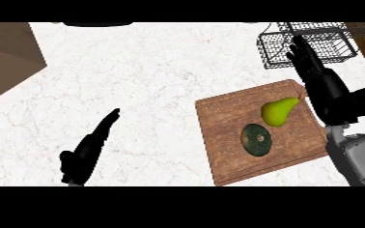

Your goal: Pick the pear from the cutting board and place it in the tiered basket

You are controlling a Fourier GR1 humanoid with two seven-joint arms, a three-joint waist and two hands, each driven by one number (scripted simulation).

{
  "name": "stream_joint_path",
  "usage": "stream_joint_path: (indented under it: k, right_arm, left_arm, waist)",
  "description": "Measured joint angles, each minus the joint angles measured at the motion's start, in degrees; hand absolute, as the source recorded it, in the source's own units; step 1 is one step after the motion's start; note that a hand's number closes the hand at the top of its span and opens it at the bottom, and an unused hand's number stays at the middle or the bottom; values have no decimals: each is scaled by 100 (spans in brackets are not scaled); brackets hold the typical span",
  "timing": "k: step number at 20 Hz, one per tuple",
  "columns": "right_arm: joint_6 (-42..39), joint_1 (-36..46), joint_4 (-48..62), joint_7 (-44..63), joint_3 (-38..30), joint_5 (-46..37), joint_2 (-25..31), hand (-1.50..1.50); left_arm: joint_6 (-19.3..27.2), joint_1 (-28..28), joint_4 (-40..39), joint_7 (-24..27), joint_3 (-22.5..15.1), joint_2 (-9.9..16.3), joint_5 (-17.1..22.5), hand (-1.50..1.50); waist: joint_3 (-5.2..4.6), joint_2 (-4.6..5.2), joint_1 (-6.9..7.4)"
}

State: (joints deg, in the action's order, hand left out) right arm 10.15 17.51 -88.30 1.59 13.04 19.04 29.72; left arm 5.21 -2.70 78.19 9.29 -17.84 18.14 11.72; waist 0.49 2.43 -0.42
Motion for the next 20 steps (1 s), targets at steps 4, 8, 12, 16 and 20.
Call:
stream_joint_path:
  k: [4,8,12,16,20]
  right_arm:
    - [452,-340,-315,-809,-613,10,-139,150]
    - [1308,-432,-678,-1566,-1600,149,-460,-150]
    - [1015,-1164,-1047,-2351,-2049,954,-1244,-150]
    - [-90,-2386,-1461,-3420,-2045,1219,-1564,-150]
    - [-592,-3736,-2002,-4106,-2048,799,-1508,-150]
  left_arm:
    - [328,104,325,-50,77,-128,-85,0]
    - [784,297,465,-32,467,-91,-154,0]
    - [1159,525,675,-224,536,-180,-304,0]
    - [1411,755,780,-483,484,-263,-503,0]
    - [1535,871,863,-642,476,-296,-626,0]
  waist:
    - [-11,-209,-151]
    - [49,-442,-471]
    - [27,-372,-427]
    - [-6,-320,-319]
    - [-32,-301,-261]
